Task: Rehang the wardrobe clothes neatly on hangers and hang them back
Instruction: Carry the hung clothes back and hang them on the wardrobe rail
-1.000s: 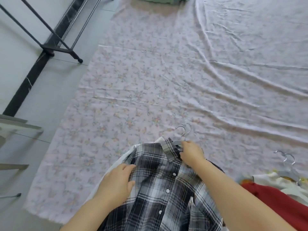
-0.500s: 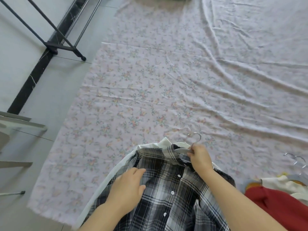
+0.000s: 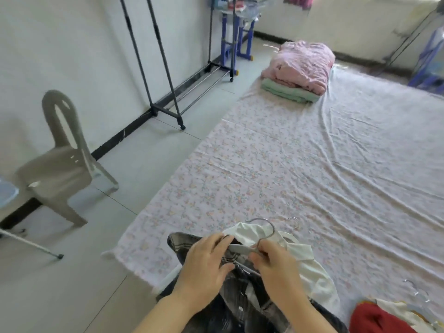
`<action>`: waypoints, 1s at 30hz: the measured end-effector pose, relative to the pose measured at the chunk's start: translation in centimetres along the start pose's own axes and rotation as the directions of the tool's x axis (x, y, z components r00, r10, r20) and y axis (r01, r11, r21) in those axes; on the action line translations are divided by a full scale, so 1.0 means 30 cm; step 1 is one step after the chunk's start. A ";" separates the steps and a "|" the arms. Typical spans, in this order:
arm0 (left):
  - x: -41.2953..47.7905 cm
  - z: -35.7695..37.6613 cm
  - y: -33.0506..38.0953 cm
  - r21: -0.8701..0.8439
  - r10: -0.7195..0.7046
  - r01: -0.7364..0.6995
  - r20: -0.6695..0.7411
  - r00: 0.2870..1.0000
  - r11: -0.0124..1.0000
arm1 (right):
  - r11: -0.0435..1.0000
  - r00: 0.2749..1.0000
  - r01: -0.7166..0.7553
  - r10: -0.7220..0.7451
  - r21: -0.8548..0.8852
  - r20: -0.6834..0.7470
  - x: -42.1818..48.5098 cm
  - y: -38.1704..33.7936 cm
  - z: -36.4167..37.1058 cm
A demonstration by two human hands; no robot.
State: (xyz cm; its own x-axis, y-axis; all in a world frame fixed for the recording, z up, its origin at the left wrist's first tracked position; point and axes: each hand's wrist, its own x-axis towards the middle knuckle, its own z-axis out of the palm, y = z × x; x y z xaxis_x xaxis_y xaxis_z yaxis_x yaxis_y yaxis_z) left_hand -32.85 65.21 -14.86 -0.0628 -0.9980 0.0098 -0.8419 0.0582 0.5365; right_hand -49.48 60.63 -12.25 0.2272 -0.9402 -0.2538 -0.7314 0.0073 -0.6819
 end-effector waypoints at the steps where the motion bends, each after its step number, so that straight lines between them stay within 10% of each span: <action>1: -0.067 -0.053 -0.017 0.021 -0.001 0.003 -0.059 0.998 1.000 | 1.000 0.999 0.024 -0.025 0.014 0.021 -0.049 -0.073 0.015; 12: -0.939 -0.568 -0.298 -0.091 -0.274 0.267 -0.529 0.803 0.959 | 0.813 0.787 0.582 -0.551 -0.037 0.276 -0.540 -0.827 0.434; 21: -1.600 -0.893 -0.523 -0.108 -0.416 0.593 -0.811 0.412 0.798 | 0.139 0.149 0.989 -0.908 -0.055 0.391 -0.806 -1.305 0.921; 30: -2.147 -1.091 -0.738 -0.319 -0.517 0.818 -0.855 -0.031 0.478 | -0.330 -0.402 0.904 -0.873 0.273 0.275 -1.113 -1.784 1.476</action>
State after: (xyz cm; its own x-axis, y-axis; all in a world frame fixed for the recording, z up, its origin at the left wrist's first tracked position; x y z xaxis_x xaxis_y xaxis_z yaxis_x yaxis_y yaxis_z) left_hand 7.38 127.37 0.26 0.8960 -0.0207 0.4436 -0.2828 -0.7968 0.5340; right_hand 10.54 106.72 2.34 0.7244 0.4650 0.5088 0.6220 -0.7592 -0.1917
